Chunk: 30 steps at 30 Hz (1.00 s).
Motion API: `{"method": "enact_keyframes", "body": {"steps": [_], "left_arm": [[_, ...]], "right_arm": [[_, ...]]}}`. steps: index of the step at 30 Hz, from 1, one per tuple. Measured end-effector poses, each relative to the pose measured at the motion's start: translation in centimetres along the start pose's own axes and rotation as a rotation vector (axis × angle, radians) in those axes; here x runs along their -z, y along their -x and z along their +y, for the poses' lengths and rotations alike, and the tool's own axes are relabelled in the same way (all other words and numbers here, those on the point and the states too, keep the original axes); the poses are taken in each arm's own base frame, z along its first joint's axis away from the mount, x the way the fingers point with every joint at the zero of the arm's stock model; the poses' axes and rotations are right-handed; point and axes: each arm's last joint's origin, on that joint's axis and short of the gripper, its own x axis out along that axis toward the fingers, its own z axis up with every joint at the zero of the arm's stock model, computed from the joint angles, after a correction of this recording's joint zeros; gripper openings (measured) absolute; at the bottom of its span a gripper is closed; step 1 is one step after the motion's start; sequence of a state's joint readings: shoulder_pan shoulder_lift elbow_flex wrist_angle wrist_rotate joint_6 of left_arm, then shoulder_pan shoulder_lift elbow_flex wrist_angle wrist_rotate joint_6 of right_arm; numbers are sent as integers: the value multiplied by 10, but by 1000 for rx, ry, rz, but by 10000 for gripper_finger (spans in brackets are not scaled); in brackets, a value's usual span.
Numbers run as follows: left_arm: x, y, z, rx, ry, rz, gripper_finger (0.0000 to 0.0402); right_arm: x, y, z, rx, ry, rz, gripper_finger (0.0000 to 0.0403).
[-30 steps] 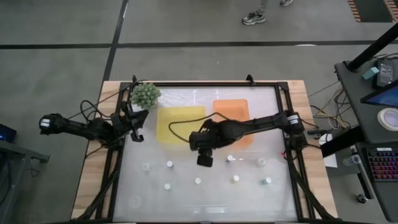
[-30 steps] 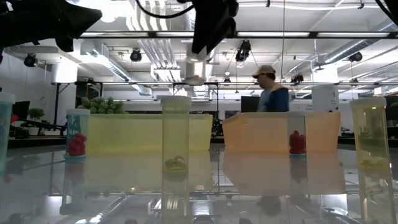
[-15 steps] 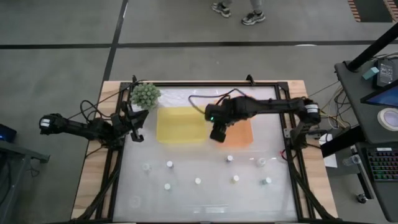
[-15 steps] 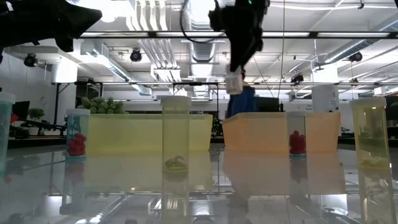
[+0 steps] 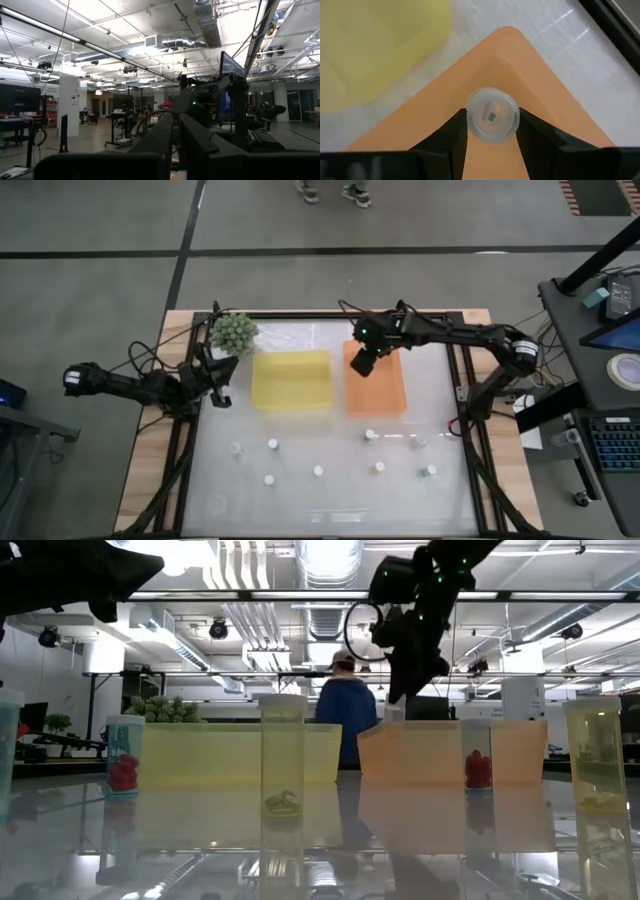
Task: Pick and place medicine bottles into bin by pill shape (circle, oval)
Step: Put the top transparent pill bottle into the orange bin
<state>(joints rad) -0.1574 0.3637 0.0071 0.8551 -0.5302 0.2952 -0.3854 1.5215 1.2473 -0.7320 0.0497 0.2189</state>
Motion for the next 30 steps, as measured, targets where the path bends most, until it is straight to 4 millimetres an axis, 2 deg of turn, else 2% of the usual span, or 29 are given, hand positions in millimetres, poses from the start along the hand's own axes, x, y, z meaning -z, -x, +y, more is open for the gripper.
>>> {"method": "enact_keyframes", "body": {"steps": [7, 18, 24, 30], "left_arm": [[0, 0, 0, -3, -8, -1, 15], [-1, 0, 0, -3, -8, -3, 15], [-1, 0, 0, -3, -8, -3, 15], [-1, 0, 0, -3, -7, -3, 15]], "right_arm": [[0, -22, -12, 28, -4, 48, 141], [-1, -46, -11, 34, 6, 75, 141], [-1, -51, -11, 36, 5, 86, 145], [-1, -51, -11, 36, 5, 84, 180]]}}
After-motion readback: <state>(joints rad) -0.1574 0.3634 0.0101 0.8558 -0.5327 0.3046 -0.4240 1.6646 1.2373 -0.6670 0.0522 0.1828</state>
